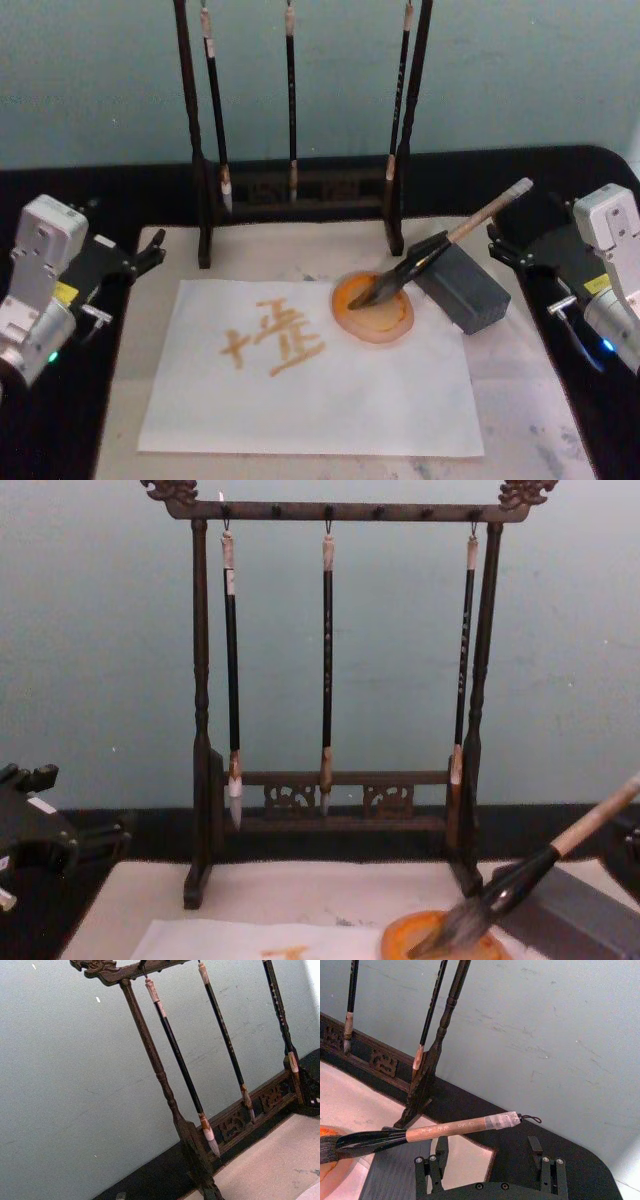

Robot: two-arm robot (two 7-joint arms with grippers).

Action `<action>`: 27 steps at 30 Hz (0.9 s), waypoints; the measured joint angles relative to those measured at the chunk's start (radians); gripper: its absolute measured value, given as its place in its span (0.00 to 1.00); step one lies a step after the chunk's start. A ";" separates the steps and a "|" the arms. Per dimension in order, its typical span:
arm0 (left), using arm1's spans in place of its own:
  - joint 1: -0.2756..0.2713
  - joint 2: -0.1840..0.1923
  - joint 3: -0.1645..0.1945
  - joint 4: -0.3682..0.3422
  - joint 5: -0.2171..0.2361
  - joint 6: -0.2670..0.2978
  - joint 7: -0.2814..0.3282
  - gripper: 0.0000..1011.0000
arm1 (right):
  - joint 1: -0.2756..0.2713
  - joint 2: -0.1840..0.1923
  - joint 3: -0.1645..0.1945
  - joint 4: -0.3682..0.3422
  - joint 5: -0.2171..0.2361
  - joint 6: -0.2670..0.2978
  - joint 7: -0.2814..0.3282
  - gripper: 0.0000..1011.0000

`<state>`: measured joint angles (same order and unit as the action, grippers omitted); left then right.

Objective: Pick up the brush from the inkstone, write on the paper, then place the brush back to its original position.

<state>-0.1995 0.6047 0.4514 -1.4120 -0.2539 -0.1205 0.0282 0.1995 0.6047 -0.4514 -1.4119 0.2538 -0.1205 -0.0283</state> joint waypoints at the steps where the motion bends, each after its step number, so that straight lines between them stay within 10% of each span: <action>1: 0.000 0.000 0.000 0.000 0.000 0.000 0.000 1.00 | 0.000 0.000 0.000 0.000 0.000 0.000 0.000 0.99; 27: 0.000 0.000 0.000 0.000 0.000 0.000 0.000 1.00 | 0.000 0.000 0.000 0.000 0.000 0.000 0.000 0.99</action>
<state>-0.1995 0.6047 0.4514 -1.4120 -0.2539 -0.1205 0.0283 0.1995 0.6046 -0.4514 -1.4120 0.2539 -0.1205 -0.0283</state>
